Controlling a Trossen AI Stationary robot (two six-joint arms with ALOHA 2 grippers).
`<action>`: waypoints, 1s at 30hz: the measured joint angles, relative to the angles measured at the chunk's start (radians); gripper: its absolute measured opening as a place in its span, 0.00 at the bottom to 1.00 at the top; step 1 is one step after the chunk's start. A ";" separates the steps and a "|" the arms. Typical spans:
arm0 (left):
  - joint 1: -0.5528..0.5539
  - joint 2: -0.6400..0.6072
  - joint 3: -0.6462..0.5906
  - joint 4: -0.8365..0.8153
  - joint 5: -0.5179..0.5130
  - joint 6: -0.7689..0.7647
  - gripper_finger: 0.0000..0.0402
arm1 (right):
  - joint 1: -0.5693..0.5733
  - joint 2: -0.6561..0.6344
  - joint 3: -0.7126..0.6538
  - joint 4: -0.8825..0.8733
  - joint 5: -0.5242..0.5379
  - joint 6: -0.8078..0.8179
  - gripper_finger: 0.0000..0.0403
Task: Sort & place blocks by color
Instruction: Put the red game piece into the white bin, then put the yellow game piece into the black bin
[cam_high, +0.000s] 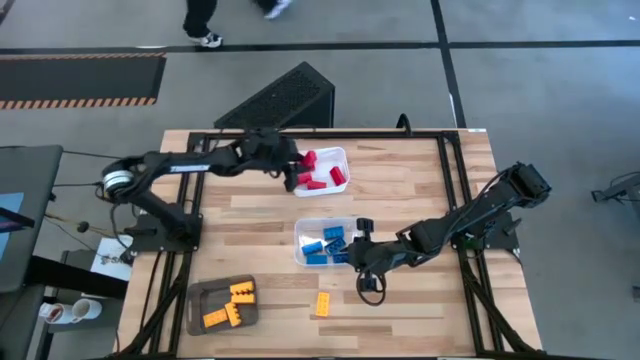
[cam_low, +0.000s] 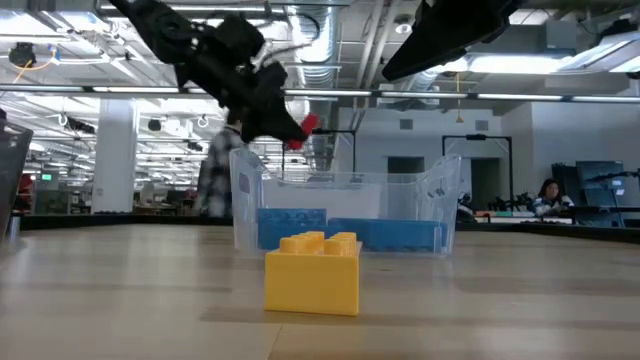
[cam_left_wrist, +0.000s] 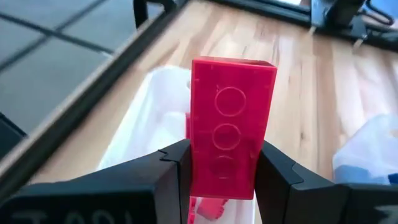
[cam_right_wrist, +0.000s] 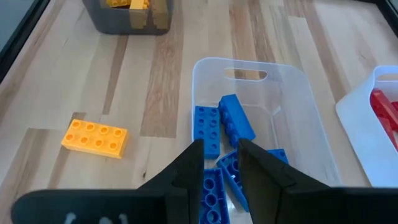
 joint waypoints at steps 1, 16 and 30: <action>0.004 0.029 0.013 0.000 0.016 -0.005 0.23 | 0.000 0.000 0.000 0.000 0.000 0.000 0.29; 0.007 0.077 0.215 -0.298 0.072 -0.028 0.96 | 0.002 0.000 0.000 -0.012 -0.001 0.000 0.29; -0.534 -0.468 -0.008 -0.041 -0.221 -0.133 0.52 | 0.039 0.030 -0.002 0.085 -0.156 -0.447 0.29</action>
